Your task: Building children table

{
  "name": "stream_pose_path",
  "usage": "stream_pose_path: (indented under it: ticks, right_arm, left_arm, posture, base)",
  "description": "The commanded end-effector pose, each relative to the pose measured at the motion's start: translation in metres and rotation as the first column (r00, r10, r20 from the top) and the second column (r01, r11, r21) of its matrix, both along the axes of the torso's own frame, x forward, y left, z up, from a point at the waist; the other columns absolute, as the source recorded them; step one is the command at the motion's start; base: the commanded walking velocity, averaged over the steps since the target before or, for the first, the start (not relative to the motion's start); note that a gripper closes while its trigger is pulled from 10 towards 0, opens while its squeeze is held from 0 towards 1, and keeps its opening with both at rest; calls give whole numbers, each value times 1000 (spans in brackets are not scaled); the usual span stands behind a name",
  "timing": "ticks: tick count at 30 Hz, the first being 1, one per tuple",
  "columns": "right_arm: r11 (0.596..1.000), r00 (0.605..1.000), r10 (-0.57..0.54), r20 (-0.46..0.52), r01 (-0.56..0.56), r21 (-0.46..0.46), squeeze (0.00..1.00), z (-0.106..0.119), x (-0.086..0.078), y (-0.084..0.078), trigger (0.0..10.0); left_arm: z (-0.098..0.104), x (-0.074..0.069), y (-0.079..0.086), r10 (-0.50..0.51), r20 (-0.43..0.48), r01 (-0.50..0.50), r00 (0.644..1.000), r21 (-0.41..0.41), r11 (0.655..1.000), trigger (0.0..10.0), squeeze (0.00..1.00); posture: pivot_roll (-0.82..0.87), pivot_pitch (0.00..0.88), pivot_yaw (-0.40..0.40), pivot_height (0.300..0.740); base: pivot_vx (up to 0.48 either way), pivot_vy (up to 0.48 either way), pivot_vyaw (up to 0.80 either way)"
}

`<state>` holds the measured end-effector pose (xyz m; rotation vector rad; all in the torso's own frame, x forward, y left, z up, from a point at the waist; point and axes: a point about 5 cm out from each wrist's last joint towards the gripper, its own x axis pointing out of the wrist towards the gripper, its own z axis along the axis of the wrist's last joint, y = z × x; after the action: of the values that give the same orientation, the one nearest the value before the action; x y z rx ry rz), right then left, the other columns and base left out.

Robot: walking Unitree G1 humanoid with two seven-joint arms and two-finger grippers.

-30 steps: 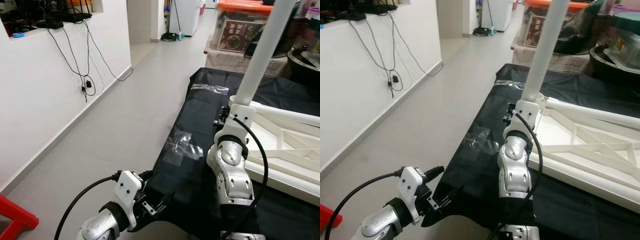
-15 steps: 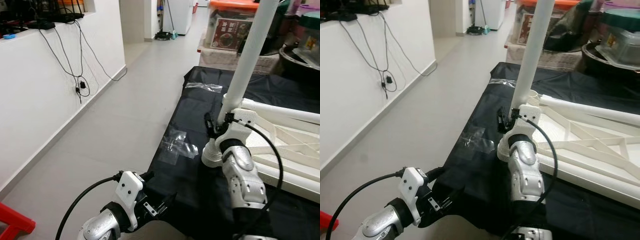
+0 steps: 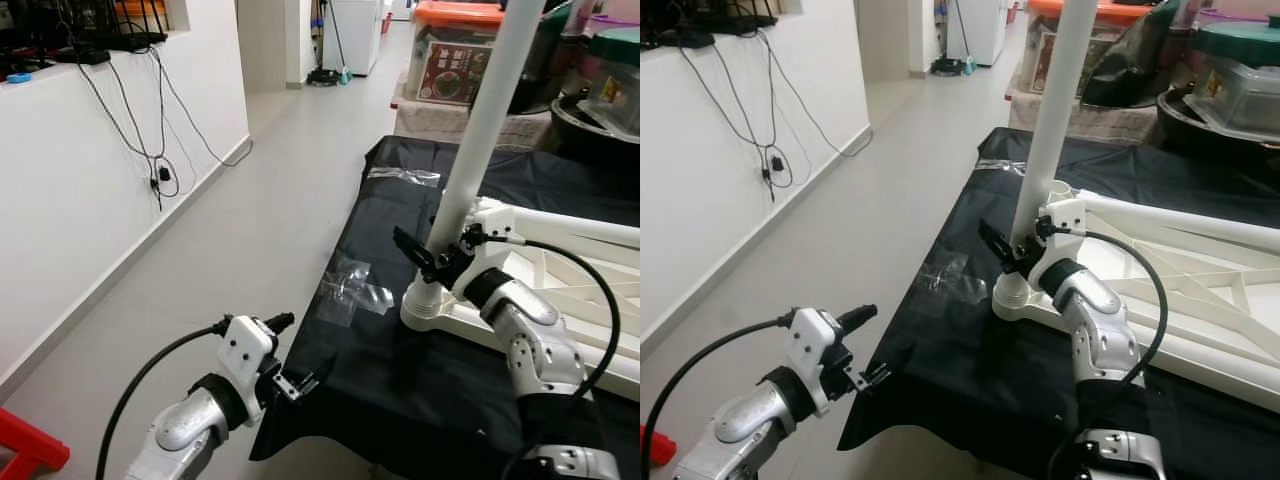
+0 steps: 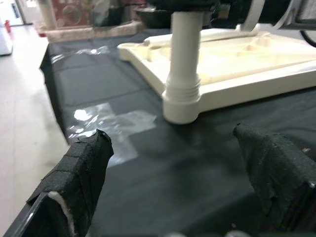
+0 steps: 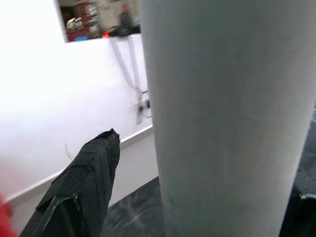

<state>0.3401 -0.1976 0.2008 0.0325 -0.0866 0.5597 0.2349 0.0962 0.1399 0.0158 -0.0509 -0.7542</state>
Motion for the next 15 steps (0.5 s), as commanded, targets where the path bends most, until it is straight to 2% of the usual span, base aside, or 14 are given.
stream_pose_path:
  ticks: [1, 2, 3, 5, 8, 9, 10, 12, 13, 15]
  right_arm:
    - [994, 993, 105, -47, -104, 10, 0, -9, 0, 18, 10000]
    - [985, 983, 173, -67, -174, -3, 0, -11, -1, 21, 10000]
    - [985, 983, 173, -67, -174, -3, 0, -11, -1, 21, 10000]
    - [965, 962, 260, -86, -262, -10, 0, -13, 0, 25, 10000]
    - [954, 950, 298, -96, -299, -6, 0, -13, 1, 27, 10000]
    - [936, 931, 350, -107, -353, -6, 0, -13, 0, 27, 10000]
    - [936, 931, 350, -107, -353, -6, 0, -13, 0, 27, 10000]
    - [896, 890, 436, -134, -443, -28, 0, -14, -3, 28, 10000]
    - [896, 890, 436, -134, -443, -28, 0, -14, -3, 28, 10000]
    - [874, 869, 476, -135, -485, -38, 0, -10, -2, 26, 10000]
  left_arm:
    - [0, 0, -2, -3, 6, 3, 1000, 2, 1000, 10000, 0]
    - [5, 4, -2, -6, 22, 6, 1000, -3, 1000, 10000, 0]
    - [5, 4, -2, -6, 22, 6, 1000, -3, 1000, 10000, 0]
    - [9, 19, 3, 38, 34, -38, 999, -8, 999, 10000, 0]
    - [8, 24, 4, 54, 25, -54, 998, -17, 998, 10000, 0]
    - [7, 25, 2, 60, 18, -60, 998, -22, 998, 10000, 0]
    - [7, 25, 2, 60, 18, -60, 998, -22, 998, 10000, 0]
    - [2, 16, -5, 30, -11, -31, 999, -35, 999, 10000, 0]
    - [2, 16, -5, 30, -11, -31, 999, -35, 999, 10000, 0]
    - [-3, 4, -10, 0, -39, -2, 999, -51, 999, 10000, 0]
  posture:
    - [56, 43, -24, 740]
    - [57, 46, -20, 740]
    - [57, 46, -20, 740]
    - [55, 44, -18, 740]
    - [56, 44, -18, 740]
    - [56, 43, -18, 740]
    - [56, 43, -18, 740]
    - [52, 45, -14, 740]
    - [52, 45, -14, 740]
    - [58, 45, -19, 740]
  base:
    - [0, 0, 0]
    - [0, 0, 0]
    - [0, 0, 0]
    - [0, 0, 0]
    - [0, 0, 0]
    - [0, 0, 0]
    - [0, 0, 0]
    - [0, 0, 0]
    - [0, 0, 0]
    - [0, 0, 0]
